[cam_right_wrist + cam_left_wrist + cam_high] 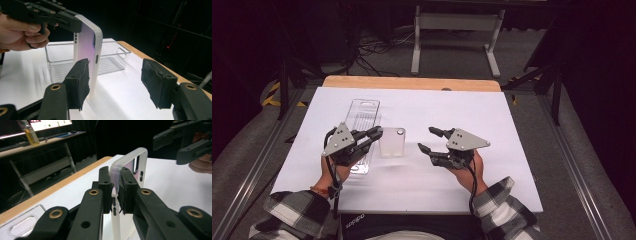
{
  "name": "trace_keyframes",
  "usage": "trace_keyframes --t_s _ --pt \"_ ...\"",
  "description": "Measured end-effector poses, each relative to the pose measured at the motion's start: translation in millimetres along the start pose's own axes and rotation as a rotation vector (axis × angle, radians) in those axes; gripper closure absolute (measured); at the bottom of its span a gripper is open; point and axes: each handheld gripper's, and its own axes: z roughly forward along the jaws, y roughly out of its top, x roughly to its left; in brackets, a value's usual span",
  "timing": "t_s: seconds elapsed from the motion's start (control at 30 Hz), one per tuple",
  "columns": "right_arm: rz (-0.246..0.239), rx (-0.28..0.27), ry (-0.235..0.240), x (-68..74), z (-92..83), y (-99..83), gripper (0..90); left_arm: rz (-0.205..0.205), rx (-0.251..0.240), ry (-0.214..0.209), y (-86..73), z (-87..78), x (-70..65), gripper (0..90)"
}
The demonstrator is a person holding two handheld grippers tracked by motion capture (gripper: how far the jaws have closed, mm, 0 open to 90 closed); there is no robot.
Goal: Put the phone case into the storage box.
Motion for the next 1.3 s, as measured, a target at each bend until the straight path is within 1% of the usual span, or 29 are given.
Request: trace_keyframes --t_s 0.07,0.13,0.17,0.2,0.27,0.33,0.37,0.53,0.57,0.67,0.73,0.87,1.0,1.07,1.2,1.23,1.3 --pt "-0.008 -0.001 -0.034 -0.5 -3.0 -1.7 29.6 -0.004 -0.006 0.001 0.2 -0.6 1.0 82.2" --pt "-0.005 0.001 -0.052 -1.7 -4.7 -4.3 26.7 -0.005 -0.003 0.004 0.7 -2.2 2.7 82.2" --pt "0.000 0.004 -0.055 -2.6 -5.8 -5.7 23.3 -0.012 -0.011 0.006 1.0 -2.4 3.1 82.2" --pt "0.006 0.006 -0.062 -3.4 -6.4 -7.2 21.7 -0.010 -0.014 0.010 1.4 -3.4 4.0 82.3" --pt "0.016 0.008 -0.060 -5.6 -8.8 -10.7 19.5 -0.005 -0.018 0.017 2.4 -4.8 6.1 82.2" --pt "0.017 0.014 -0.068 -6.3 -10.6 -13.3 18.4 -0.011 -0.019 0.021 2.6 -6.4 7.7 82.3" --pt "0.013 0.018 -0.074 -6.8 -11.8 -14.7 18.3 -0.004 -0.020 0.026 2.8 -6.8 9.0 82.2" --pt "0.007 0.034 -0.107 -8.7 -18.9 -22.9 16.5 -0.011 -0.028 0.037 3.4 -9.8 12.9 82.3" --pt "0.007 0.034 -0.107 -8.7 -18.9 -22.9 16.5 -0.011 -0.028 0.037 3.4 -9.8 12.9 82.2" --pt "0.001 0.053 -0.135 -11.3 -23.9 -29.5 15.0 -0.018 -0.035 0.039 4.0 -11.5 15.2 82.2" --pt "0.005 0.055 -0.147 -12.6 -27.5 -34.0 15.0 -0.016 -0.039 0.048 4.4 -12.4 15.9 82.2" --pt "-0.006 0.068 -0.166 -13.5 -32.0 -40.3 14.6 -0.019 -0.046 0.048 5.1 -13.6 18.0 82.3" --pt "-0.010 0.077 -0.174 -14.0 -35.8 -45.4 14.9 -0.020 -0.047 0.052 5.9 -15.0 20.1 82.3" --pt "0.003 0.088 -0.173 -14.3 -38.2 -47.3 14.9 -0.023 -0.052 0.057 5.6 -14.8 20.3 82.3" --pt "0.008 0.090 -0.178 -15.2 -42.1 -49.5 14.8 -0.021 -0.051 0.061 5.6 -14.7 21.2 82.2" --pt "0.003 0.084 -0.180 -16.0 -43.3 -50.0 14.8 -0.020 -0.045 0.059 5.6 -15.0 22.1 82.2" --pt "0.010 0.080 -0.188 -16.7 -46.0 -51.1 12.8 -0.024 -0.047 0.066 5.6 -15.2 23.3 82.3"
